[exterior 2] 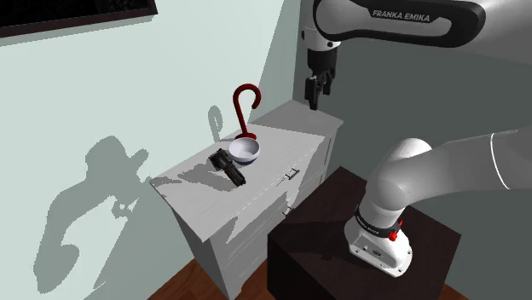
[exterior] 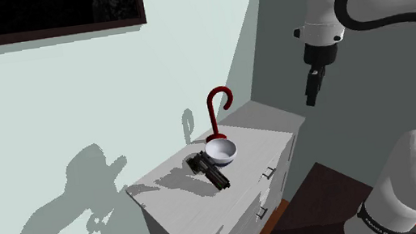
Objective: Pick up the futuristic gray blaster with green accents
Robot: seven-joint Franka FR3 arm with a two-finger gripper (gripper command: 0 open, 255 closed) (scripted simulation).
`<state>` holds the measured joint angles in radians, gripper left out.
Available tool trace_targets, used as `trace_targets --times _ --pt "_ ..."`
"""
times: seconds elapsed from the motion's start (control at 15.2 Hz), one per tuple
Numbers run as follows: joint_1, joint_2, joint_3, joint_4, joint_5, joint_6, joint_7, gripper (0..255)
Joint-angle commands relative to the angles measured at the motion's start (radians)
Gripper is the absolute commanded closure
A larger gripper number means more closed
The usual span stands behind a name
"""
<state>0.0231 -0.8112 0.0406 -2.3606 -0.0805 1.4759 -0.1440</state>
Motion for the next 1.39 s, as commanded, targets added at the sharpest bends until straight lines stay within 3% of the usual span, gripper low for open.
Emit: trace_targets --times 0.0,0.66,1.32 --pt "0.000 0.000 0.000 0.000 0.000 0.000 0.000 0" --pt "0.016 0.302 0.089 0.018 0.075 0.259 0.144 0" --pt "0.027 0.669 0.160 0.169 0.087 0.455 0.277 0"
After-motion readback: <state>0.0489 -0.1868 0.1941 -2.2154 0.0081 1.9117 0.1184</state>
